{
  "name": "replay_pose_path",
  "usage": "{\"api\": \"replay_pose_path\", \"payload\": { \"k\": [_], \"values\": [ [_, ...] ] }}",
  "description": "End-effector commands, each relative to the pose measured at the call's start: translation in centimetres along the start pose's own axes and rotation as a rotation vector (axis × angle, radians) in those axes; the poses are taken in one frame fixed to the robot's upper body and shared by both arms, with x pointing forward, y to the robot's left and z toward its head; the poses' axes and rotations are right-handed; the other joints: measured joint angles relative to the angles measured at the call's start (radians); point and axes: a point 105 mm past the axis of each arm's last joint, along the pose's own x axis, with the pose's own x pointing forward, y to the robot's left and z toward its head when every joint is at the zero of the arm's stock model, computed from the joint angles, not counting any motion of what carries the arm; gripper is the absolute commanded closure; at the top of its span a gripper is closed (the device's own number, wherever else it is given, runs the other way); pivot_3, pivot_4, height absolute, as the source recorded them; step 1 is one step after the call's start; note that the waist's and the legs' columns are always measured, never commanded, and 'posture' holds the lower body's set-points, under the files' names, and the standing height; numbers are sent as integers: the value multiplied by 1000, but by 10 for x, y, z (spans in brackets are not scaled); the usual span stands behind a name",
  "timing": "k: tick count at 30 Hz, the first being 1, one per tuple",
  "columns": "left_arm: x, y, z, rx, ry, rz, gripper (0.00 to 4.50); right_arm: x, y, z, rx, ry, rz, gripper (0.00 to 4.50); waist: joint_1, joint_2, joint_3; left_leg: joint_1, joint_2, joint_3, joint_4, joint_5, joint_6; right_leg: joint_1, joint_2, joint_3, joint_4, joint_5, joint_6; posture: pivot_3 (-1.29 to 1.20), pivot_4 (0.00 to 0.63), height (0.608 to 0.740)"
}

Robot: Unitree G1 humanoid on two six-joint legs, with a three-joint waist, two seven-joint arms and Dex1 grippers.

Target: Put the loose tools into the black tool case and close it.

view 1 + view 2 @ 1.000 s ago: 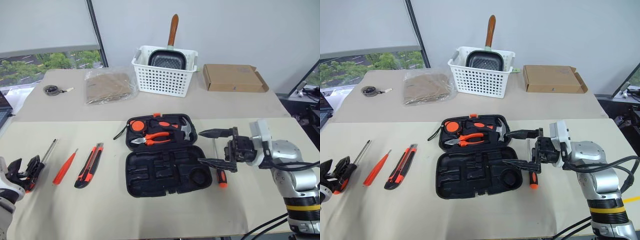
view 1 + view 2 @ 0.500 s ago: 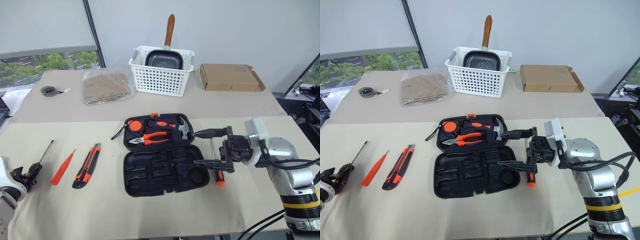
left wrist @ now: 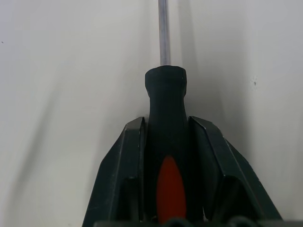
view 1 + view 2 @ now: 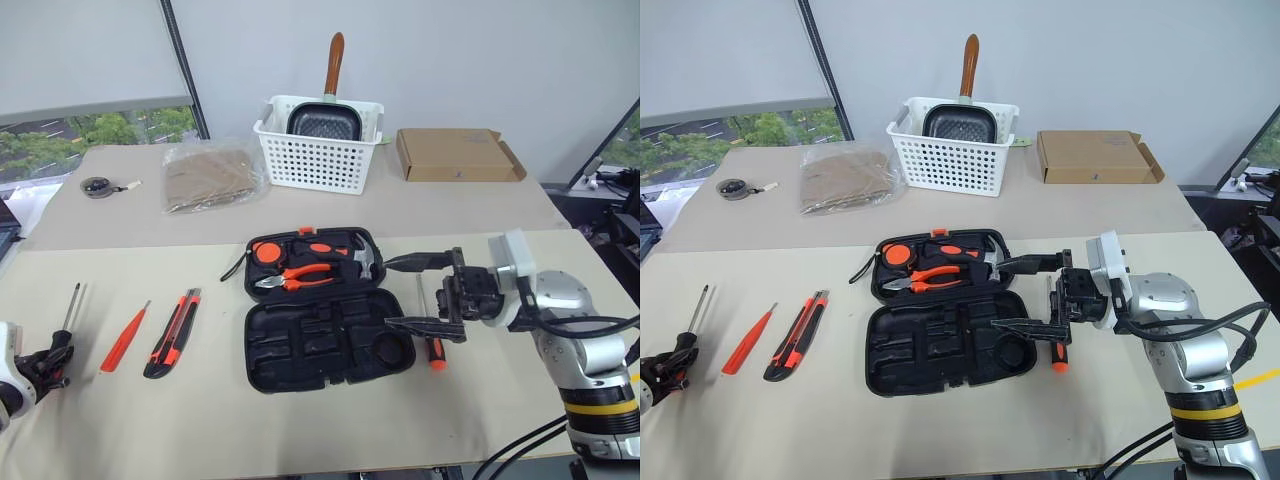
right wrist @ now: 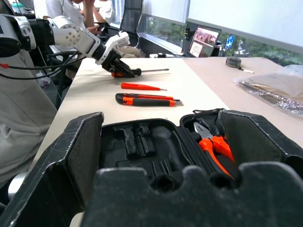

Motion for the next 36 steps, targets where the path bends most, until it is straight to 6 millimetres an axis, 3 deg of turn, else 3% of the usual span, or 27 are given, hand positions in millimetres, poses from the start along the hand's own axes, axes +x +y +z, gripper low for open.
{"api": "replay_pose_path", "payload": {
  "k": [1,3,5,8,9,12,15,23,36],
  "values": [
    [-3,-10,52,26,-246,-65,3543,-1,-3,11,-49,-16,-16,0,2,-2,1,0,1,0,0,1,-1,0,0,0,1,0,0,0,150,700],
    [-8,-38,86,61,-389,-189,3543,-3,-5,11,-47,-16,-30,0,8,-7,3,-1,1,-2,0,2,-4,-2,0,-2,1,0,-1,0,150,700],
    [-13,-63,104,102,-460,-295,3543,-5,-6,11,-45,-14,-41,0,17,-14,2,-4,1,-5,0,4,-5,-5,0,-4,1,1,-2,0,150,700],
    [-27,-133,131,347,-551,-579,3543,-11,-9,7,-49,18,-56,0,21,-17,0,-8,0,-4,1,4,-6,-8,-2,-4,0,4,-7,0,150,700],
    [-31,-160,131,469,-551,-696,3543,-13,-9,6,-49,26,-61,0,25,-17,0,-10,-1,-3,1,6,-8,-6,-2,-4,0,6,-9,0,150,700],
    [-34,-208,118,768,-506,-926,3543,-18,-10,3,-42,44,-77,0,27,-16,-1,-11,-3,0,2,6,-9,-5,1,-5,-1,7,-9,0,150,700],
    [-29,-240,101,1023,-449,-1092,3543,-26,-11,-2,-31,59,-118,0,25,-15,-1,-11,-3,2,1,8,-4,-4,5,-4,-1,5,-7,0,150,700],
    [-11,-306,78,1237,-404,-1288,3543,-63,5,-15,-24,168,-262,0,30,-15,-1,-11,-1,0,1,11,1,-2,12,-3,-2,0,0,0,150,700],
    [6,-333,53,1207,-234,-1261,3543,-74,22,-13,-30,191,-389,0,17,-16,0,-6,1,-2,3,8,8,1,15,1,0,0,1,0,150,700]
  ]
}}
